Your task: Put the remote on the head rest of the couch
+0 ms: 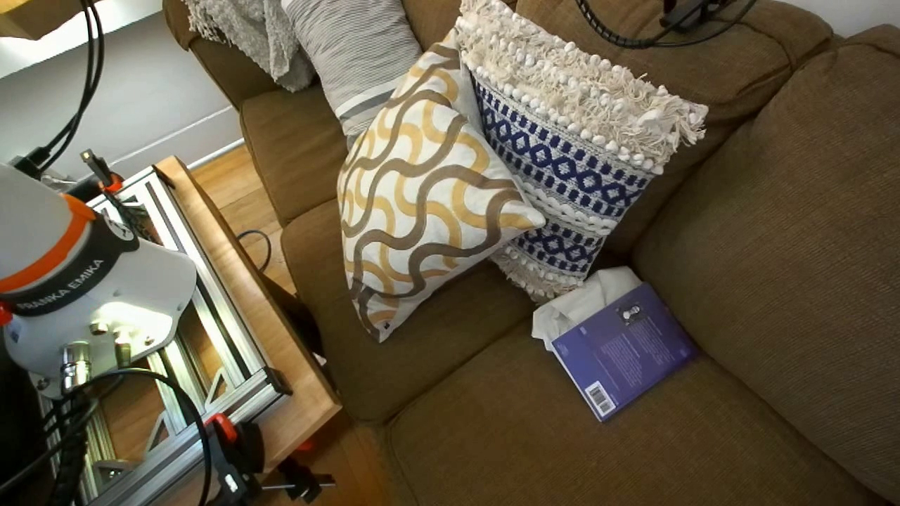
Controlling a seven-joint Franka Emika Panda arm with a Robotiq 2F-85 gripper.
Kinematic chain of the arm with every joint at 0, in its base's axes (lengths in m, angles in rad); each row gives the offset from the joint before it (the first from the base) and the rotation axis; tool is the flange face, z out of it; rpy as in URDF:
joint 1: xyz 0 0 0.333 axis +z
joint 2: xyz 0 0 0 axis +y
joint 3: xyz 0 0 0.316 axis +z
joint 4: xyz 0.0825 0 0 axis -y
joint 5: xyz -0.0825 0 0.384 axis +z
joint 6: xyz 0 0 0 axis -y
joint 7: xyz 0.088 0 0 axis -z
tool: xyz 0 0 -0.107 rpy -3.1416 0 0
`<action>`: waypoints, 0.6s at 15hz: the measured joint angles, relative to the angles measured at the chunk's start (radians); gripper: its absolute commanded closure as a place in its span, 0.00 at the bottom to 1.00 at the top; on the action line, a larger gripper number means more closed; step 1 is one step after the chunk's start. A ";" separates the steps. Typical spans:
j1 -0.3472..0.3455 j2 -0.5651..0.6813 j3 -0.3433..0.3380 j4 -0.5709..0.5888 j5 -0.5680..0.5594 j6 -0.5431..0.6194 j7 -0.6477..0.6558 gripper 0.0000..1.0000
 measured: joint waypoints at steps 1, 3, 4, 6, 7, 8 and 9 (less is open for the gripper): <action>0.001 0.007 0.000 0.016 0.000 -0.007 0.000 0.02; 0.004 0.008 0.000 0.036 -0.002 -0.008 -0.001 0.00; 0.008 0.001 0.000 0.038 -0.006 0.002 -0.006 0.00; 0.023 -0.039 -0.012 0.012 -0.032 0.048 -0.020 0.00; 0.031 -0.074 -0.021 -0.022 -0.053 0.070 -0.031 0.00; 0.036 -0.113 -0.026 -0.060 -0.067 0.088 -0.049 0.00; 0.039 -0.150 -0.026 -0.101 -0.076 0.112 -0.078 0.00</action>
